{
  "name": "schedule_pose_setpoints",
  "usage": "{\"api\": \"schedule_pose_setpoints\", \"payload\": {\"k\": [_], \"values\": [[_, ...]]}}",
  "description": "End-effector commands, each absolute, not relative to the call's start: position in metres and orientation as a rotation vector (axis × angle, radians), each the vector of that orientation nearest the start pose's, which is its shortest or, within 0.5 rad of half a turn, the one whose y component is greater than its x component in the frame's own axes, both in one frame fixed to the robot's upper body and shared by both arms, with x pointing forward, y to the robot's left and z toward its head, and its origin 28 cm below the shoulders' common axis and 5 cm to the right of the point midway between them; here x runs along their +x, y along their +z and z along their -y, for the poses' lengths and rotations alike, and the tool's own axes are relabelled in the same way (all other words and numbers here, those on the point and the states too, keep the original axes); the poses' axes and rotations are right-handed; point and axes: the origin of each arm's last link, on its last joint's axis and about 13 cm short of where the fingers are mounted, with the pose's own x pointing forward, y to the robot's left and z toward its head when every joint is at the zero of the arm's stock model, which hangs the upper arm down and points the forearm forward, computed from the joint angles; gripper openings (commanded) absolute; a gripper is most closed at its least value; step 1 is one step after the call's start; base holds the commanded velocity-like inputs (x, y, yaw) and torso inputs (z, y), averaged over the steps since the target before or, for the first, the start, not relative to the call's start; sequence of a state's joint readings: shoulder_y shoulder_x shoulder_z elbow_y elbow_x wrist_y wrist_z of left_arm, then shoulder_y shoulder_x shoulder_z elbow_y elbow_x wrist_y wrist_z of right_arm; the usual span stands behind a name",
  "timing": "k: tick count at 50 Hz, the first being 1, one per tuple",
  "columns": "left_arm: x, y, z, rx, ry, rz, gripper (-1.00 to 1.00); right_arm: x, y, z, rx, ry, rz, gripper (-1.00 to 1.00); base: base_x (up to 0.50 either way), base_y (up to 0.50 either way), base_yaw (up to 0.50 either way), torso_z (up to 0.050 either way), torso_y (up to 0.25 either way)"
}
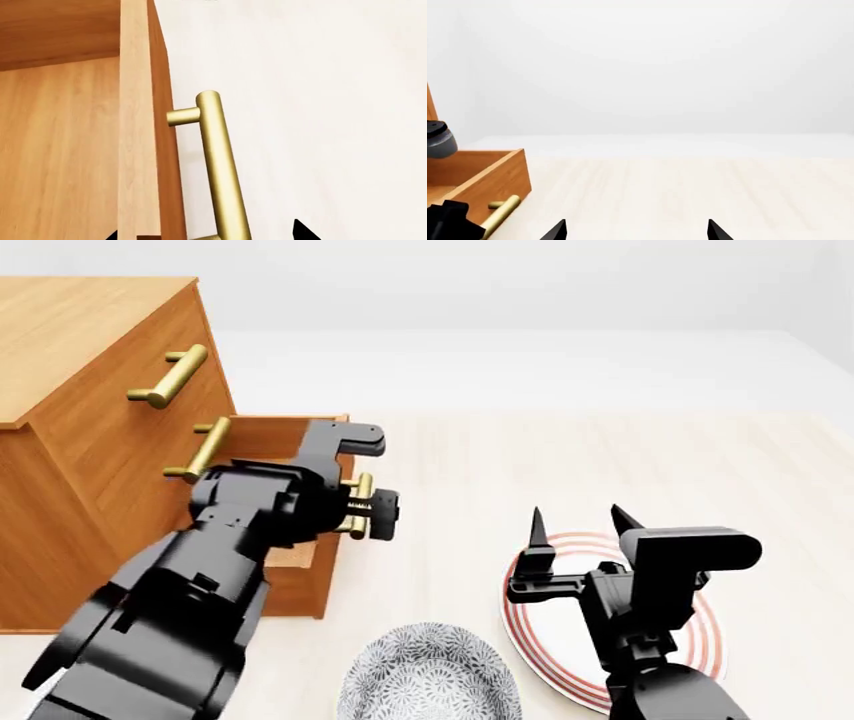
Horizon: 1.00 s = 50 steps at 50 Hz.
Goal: Open the bottom drawer of the cabinet.
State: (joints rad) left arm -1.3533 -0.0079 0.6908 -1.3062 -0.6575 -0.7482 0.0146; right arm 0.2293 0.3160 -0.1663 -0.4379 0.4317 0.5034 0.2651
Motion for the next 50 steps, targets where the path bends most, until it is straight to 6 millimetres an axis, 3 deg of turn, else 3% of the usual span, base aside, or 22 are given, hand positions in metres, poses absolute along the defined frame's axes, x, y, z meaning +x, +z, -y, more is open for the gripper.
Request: {"api": "schedule_pose_setpoints", "payload": {"k": [1,20,31,35,40,43,46,50], "values": [[0.398,0.151,-0.171,-0.011,-0.253,-0.767,1.00,0.235,0.120,0.109,0.037,0.080,0.074,1.00,0.00,0.00,0.00,0.000,0.000],[0.399,0.159,-0.159,-0.017,-0.343,-0.716,1.00,0.236,0.121,0.109,0.037,0.085,0.075,1.00,0.00,0.00,0.00,0.000,0.000],[0.401,0.187,-0.163,-0.077,-0.317,-0.436,1.00,0.237,0.122,0.107,0.031,0.088,0.077,1.00,0.00,0.00,0.00,0.000,0.000],[0.385,0.214,-0.169,-0.078,-0.261,-0.148,1.00,0.237,0.125,0.106,0.026,0.092,0.087,1.00,0.00,0.00,0.00,0.000,0.000],[0.359,0.231,-0.174,0.005,-0.135,0.022,1.00,0.239,0.128,0.105,0.023,0.096,0.097,1.00,0.00,0.00,0.00,0.000,0.000],[0.324,0.230,-0.178,0.019,-0.092,0.136,1.00,0.239,0.134,0.106,0.028,0.089,0.120,1.00,0.00,0.00,0.00,0.000,0.000],[0.302,0.227,-0.181,0.020,-0.101,0.184,1.00,0.239,0.141,0.107,0.019,0.079,0.149,1.00,0.00,0.00,0.00,0.000,0.000],[0.270,0.216,-0.186,0.021,-0.099,0.210,1.00,0.240,0.164,0.110,-0.015,0.026,0.258,1.00,0.00,0.00,0.00,0.000,0.000]]}}
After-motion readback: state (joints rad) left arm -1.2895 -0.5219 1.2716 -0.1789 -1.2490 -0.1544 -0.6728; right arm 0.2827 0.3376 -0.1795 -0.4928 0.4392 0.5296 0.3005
